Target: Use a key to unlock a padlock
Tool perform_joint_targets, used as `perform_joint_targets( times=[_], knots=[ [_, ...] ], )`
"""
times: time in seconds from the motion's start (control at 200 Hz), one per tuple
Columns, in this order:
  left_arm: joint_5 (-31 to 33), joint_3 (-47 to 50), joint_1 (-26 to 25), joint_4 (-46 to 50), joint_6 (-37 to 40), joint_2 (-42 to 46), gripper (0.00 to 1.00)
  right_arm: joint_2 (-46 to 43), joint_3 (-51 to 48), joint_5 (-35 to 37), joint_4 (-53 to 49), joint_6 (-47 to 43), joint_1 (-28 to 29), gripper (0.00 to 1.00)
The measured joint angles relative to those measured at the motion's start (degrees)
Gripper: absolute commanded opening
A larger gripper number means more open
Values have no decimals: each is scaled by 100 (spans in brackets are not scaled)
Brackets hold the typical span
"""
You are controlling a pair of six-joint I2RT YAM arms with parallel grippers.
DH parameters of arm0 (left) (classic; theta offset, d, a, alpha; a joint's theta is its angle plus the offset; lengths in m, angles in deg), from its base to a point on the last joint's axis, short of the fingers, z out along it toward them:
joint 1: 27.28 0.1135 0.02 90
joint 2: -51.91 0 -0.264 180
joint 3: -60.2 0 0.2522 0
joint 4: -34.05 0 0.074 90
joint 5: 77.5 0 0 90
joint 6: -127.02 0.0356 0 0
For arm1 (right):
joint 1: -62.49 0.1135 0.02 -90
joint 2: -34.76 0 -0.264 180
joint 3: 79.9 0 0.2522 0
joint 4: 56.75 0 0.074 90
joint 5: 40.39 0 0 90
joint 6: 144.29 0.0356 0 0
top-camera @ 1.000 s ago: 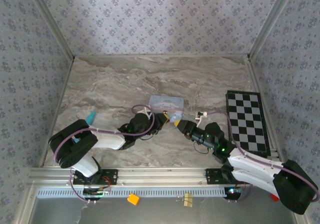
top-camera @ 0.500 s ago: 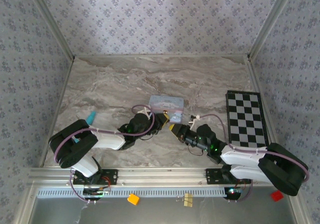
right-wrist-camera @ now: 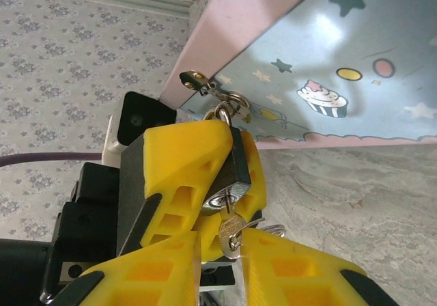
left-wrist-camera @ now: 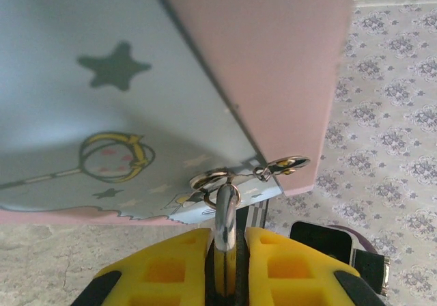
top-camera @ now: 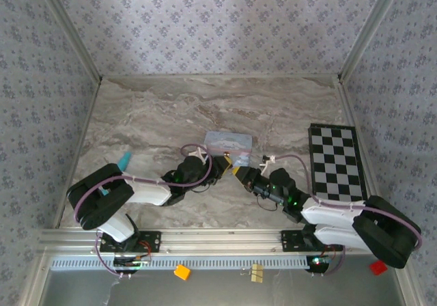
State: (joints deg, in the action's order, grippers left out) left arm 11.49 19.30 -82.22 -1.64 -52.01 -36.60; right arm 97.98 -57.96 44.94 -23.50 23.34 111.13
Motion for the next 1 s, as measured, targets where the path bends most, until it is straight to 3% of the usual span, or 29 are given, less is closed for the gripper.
perform_joint_targets(
  times=[0.385, 0.6, 0.795, 0.999],
  knots=[
    [-2, 0, -31, -4, -2, 0, 0, -345, 61, 195, -540, -9, 127, 25],
    [-2, 0, -61, -4, -2, -4, 0, 28, 116, 190, -393, -2, 127, 24],
    [4, 0, -133, -2, -4, -9, 0, 131, 162, 168, -282, -11, 79, 13],
    [22, -4, -136, -24, -4, -9, 0, 59, 162, 74, -326, -4, -4, 10]
  ],
)
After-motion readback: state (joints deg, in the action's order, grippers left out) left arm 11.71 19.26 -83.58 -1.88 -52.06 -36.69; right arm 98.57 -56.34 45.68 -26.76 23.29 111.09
